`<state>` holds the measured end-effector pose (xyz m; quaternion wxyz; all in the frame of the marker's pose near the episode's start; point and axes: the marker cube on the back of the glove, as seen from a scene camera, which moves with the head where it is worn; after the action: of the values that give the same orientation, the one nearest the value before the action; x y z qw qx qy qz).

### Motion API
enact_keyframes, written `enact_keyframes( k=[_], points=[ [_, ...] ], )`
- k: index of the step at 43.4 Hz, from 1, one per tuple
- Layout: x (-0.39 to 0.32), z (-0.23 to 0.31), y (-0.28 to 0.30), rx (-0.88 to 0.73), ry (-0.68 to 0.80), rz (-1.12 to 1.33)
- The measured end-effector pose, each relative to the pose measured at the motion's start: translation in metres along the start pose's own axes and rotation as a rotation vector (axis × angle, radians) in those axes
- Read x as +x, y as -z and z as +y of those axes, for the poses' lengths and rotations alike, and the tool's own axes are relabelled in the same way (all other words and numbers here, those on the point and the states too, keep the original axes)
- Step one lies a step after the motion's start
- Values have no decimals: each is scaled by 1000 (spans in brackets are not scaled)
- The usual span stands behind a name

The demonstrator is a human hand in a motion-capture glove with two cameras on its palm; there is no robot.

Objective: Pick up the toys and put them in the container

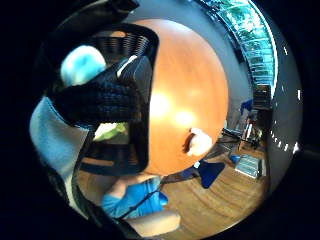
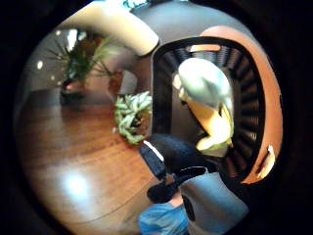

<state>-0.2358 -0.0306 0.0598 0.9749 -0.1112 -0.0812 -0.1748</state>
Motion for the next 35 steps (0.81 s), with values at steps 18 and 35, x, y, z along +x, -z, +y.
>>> enact_keyframes(
  k=[18, 35],
  points=[
    [45, 59, 36, -32, -77, 179],
    [175, 121, 11, 19, -191, 115]
  ],
)
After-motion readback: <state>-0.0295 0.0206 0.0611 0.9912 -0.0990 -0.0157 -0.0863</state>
